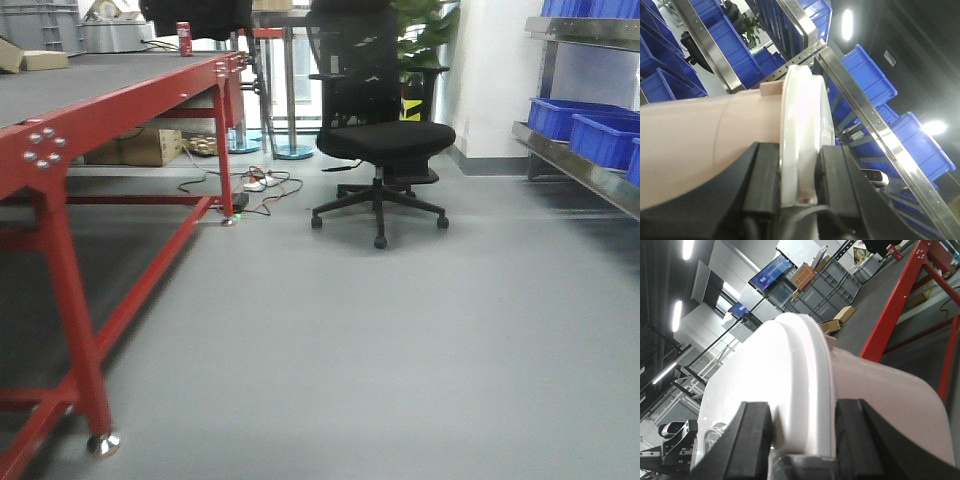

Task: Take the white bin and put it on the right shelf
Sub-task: 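Carry the bin in both grippers while driving to the steel shelf, then raise the held bin above the shelf's roller track with both grippers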

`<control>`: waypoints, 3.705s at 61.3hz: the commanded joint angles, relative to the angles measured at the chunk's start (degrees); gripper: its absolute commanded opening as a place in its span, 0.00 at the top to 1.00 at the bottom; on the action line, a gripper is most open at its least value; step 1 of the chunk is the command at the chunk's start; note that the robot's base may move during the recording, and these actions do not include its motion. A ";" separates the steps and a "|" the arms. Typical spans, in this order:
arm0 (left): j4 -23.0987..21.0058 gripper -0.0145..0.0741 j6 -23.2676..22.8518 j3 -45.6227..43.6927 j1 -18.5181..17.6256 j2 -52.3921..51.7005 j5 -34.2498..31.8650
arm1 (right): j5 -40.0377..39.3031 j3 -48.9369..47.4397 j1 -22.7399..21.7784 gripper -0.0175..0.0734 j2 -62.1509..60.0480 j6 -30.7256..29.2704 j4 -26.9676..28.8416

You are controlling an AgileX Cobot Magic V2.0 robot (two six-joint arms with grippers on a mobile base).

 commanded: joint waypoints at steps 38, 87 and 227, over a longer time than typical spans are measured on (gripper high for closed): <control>-1.31 0.98 1.06 -2.17 -2.14 -2.37 12.13 | 14.32 -2.32 1.78 0.68 -2.12 0.55 9.03; -1.31 0.98 1.06 -2.17 -2.14 -2.37 12.13 | 14.07 -2.32 1.78 0.68 -2.12 0.55 9.03; -1.31 0.98 1.06 -2.17 -2.14 -2.18 11.56 | 13.90 -2.32 1.78 0.68 -2.12 0.55 9.03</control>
